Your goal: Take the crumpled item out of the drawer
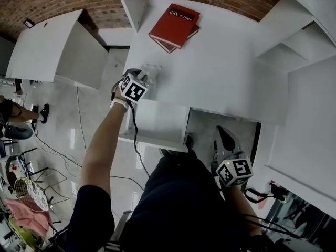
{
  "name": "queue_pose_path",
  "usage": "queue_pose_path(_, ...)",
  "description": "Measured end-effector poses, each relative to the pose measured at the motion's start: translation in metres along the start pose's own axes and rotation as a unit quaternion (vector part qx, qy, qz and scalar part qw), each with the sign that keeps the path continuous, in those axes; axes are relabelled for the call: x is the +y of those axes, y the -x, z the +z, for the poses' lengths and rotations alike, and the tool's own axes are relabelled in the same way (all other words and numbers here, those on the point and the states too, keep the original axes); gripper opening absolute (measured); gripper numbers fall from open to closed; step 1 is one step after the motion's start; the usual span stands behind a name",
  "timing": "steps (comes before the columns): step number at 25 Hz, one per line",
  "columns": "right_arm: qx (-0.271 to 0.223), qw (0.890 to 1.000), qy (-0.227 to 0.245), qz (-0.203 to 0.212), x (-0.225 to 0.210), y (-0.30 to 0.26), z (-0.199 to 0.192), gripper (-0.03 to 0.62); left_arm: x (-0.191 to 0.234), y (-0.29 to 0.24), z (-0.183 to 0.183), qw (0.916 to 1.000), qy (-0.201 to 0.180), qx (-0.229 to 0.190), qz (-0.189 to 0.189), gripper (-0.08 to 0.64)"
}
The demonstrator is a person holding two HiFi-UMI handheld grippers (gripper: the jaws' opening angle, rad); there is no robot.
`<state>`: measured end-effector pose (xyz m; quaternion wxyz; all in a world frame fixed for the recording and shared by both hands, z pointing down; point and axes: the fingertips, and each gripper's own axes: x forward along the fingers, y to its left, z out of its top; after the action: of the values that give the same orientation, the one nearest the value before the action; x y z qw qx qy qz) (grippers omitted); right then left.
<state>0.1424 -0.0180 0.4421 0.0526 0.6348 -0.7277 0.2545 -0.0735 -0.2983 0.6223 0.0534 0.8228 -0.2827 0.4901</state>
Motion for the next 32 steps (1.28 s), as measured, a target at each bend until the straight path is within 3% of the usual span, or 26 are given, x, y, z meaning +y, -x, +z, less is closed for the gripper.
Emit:
queue_pose_path(7, -0.012, 0.999, 0.020, 0.023, 0.008, -0.014, 0.016, 0.003, 0.004, 0.060, 0.038, 0.9947, -0.002, -0.094, 0.042, 0.120)
queue_pose_path(13, -0.036, 0.997, 0.041, 0.052, 0.023, -0.033, 0.044, 0.003, 0.015, 0.132, 0.062, 0.9794, 0.016, -0.180, 0.091, 0.120)
queue_pose_path(17, -0.052, 0.995, 0.058, 0.066, 0.030, -0.042, 0.065, 0.002, 0.014, 0.187, 0.075, 0.9633, 0.037, -0.237, 0.121, 0.120)
queue_pose_path(25, -0.105, 0.983, 0.105, 0.104, 0.051, -0.059, 0.122, 0.003, 0.011, 0.299, 0.097, 0.9234, 0.069, -0.331, 0.183, 0.120)
queue_pose_path(32, -0.157, 0.967, 0.144, 0.136, 0.080, -0.063, 0.179, 0.002, -0.005, 0.362, 0.091, 0.8908, 0.138, -0.382, 0.203, 0.120)
